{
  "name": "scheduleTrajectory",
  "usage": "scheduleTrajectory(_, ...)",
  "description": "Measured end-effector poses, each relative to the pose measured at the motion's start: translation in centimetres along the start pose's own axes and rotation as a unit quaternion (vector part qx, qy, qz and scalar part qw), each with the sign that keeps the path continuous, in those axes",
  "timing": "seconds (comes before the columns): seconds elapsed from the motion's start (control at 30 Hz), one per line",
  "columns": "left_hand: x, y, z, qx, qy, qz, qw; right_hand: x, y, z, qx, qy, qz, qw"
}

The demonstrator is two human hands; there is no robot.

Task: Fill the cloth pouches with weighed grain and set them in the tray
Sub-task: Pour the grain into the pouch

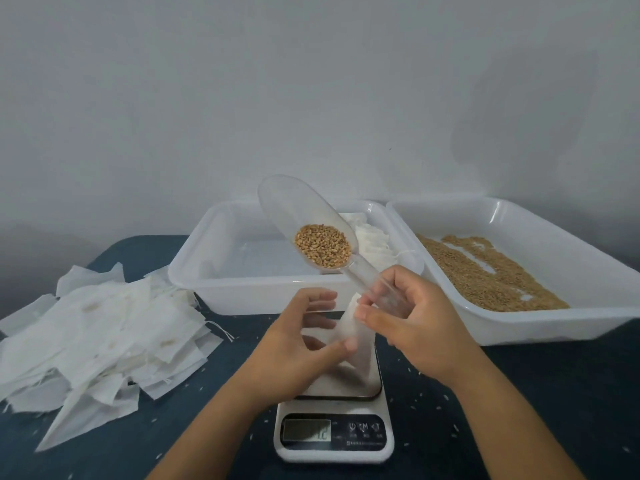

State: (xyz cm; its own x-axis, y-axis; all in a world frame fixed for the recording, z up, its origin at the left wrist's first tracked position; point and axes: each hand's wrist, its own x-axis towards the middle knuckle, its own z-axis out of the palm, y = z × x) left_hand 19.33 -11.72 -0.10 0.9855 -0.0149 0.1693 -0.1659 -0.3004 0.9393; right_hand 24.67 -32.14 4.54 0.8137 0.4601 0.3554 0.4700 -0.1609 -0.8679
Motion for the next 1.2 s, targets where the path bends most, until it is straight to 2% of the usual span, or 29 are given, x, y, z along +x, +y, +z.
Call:
scheduleTrajectory(0.17,0.0,0.3,0.4,0.018,-0.071,0.021,0.997,-0.4,-1.1,-0.1,0.024,-0.005,-0.011,1.0)
scheduleTrajectory(0.33,-0.1,0.5,0.4,0.033,-0.071,0.029,0.996,-0.6,-2.0,0.2,0.04,0.003,-0.001,0.999)
scheduleTrajectory(0.5,0.2,0.2,0.3,0.068,0.024,0.05,0.996,-0.7,-2.5,0.4,0.048,-0.013,0.027,0.998)
scheduleTrajectory(0.63,0.5,-0.4,-0.7,0.091,0.124,0.039,0.987,-0.6,-2.9,-0.4,0.078,0.0,0.087,0.993)
scheduleTrajectory(0.73,0.6,-0.7,-1.4,0.098,0.169,0.019,0.981,-0.6,-3.4,-1.7,0.049,0.01,0.122,0.991)
scheduleTrajectory(0.87,0.8,-1.0,-2.0,0.118,0.202,-0.001,0.972,-0.9,-4.5,-3.9,-0.03,-0.002,0.173,0.984)
scheduleTrajectory(1.03,0.9,-1.3,-2.3,0.133,0.22,-0.025,0.966,-1.6,-6.6,-6.7,-0.073,-0.038,0.226,0.971)
scheduleTrajectory(1.2,0.9,-1.4,-2.5,0.15,0.23,-0.029,0.961,-1.0,-8.1,-8.9,-0.126,-0.065,0.234,0.962)
